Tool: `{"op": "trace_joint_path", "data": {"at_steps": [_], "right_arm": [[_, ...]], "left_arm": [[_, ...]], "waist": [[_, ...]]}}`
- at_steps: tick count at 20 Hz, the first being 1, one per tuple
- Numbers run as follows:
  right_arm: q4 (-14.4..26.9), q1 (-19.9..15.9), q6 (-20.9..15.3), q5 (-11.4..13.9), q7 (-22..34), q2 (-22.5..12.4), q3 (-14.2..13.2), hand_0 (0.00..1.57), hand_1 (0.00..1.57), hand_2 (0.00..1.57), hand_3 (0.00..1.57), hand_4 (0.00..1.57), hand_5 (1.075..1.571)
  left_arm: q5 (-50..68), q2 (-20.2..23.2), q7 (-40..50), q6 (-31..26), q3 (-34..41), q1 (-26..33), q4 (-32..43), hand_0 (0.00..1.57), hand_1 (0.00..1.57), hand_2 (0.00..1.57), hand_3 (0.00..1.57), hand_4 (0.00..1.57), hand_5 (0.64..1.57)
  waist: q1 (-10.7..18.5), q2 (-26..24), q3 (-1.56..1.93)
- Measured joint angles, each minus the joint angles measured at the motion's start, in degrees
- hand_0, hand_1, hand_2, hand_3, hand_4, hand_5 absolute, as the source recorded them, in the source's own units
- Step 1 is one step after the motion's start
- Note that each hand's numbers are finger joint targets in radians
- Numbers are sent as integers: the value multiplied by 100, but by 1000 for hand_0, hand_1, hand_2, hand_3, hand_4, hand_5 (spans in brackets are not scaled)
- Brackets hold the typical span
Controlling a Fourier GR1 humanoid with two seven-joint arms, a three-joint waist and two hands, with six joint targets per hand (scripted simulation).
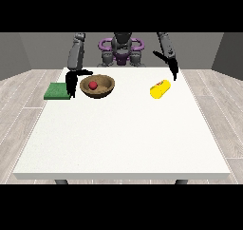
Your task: Pick the cup and pour the ball into the bowl, then pick the bowl and place it on the pad
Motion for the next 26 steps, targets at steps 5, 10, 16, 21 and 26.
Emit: {"op": "trace_joint_path", "data": {"at_steps": [5, 10, 16, 21, 26], "right_arm": [[358, -244, -73, -95, -291, -26, -169, 0, 0, 0, 0, 0, 1569], [466, -278, -247, -152, -544, -3, -269, 1244, 1244, 1425, 511, 424, 1537], [82, 319, -1272, 700, -1169, -305, 304, 1571, 1571, 1571, 1571, 1253, 1562], [-450, 946, -2331, 1286, -1639, -674, 621, 1571, 1571, 1571, 1571, 1294, 1569], [-617, 1187, -2938, 1705, -1061, -1290, 752, 1571, 1571, 1571, 1571, 1181, 1571]], "left_arm": [[-9, 1, 129, -88, -135, -5, -529, 0, 0, 0, 0, 0, 697], [96, 249, 255, -358, -73, -89, -829, 0, 0, 0, 0, 0, 699], [53, 218, 241, -481, -255, -427, -1080, 0, 0, 0, 0, 0, 712], [-8, 177, 206, -529, -401, -673, -1255, 0, 0, 0, 0, 0, 715], [-78, 93, 308, -576, -557, -836, -1277, 0, 0, 0, 0, 0, 707]], "waist": [[254, 297, -36], [348, 408, -110], [831, 681, -364], [1294, 1018, -470], [1639, 1088, -410]]}}
